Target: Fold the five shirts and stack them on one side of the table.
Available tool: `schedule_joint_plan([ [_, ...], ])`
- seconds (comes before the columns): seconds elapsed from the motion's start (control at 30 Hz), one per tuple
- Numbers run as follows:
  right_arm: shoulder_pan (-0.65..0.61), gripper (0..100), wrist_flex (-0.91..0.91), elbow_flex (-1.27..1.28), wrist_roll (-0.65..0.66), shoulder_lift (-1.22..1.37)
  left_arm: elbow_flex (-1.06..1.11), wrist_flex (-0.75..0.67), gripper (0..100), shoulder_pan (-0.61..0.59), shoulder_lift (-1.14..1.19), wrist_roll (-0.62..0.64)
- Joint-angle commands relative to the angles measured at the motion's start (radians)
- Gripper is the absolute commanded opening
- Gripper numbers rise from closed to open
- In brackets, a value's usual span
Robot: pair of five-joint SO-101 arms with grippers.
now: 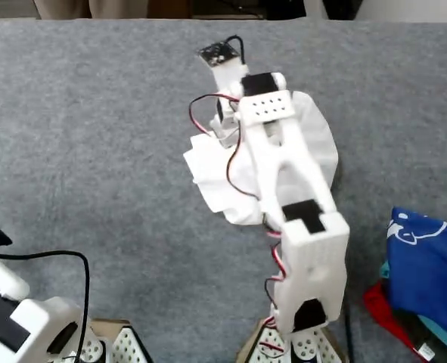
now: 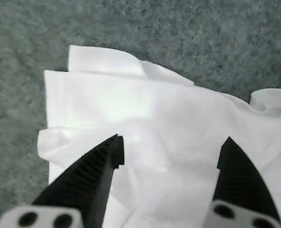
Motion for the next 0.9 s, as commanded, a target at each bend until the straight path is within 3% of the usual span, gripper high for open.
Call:
schedule_joint_plan([
  [0.0, 0.019, 32.1, 0.009, -0.127, 0.0, 0.073, -0.005, 0.002, 25, -0.006, -0.038, -0.018],
  [0.4, 0.008, 31.6, 0.226, -0.456, 0.0, 0.386, -0.012, 0.002, 25, -0.002, -0.036, -0.02],
  [0.7, 0.031, 0.1, 0.348, -0.728, -0.006, 0.487, -0.011, 0.0, 25, 0.0, -0.036, -0.02],
  [0.87, 0.081, 0.5, 0.381, -0.88, -0.003, 0.487, -0.006, 0.0, 25, 0.0, -0.036, -0.02],
])
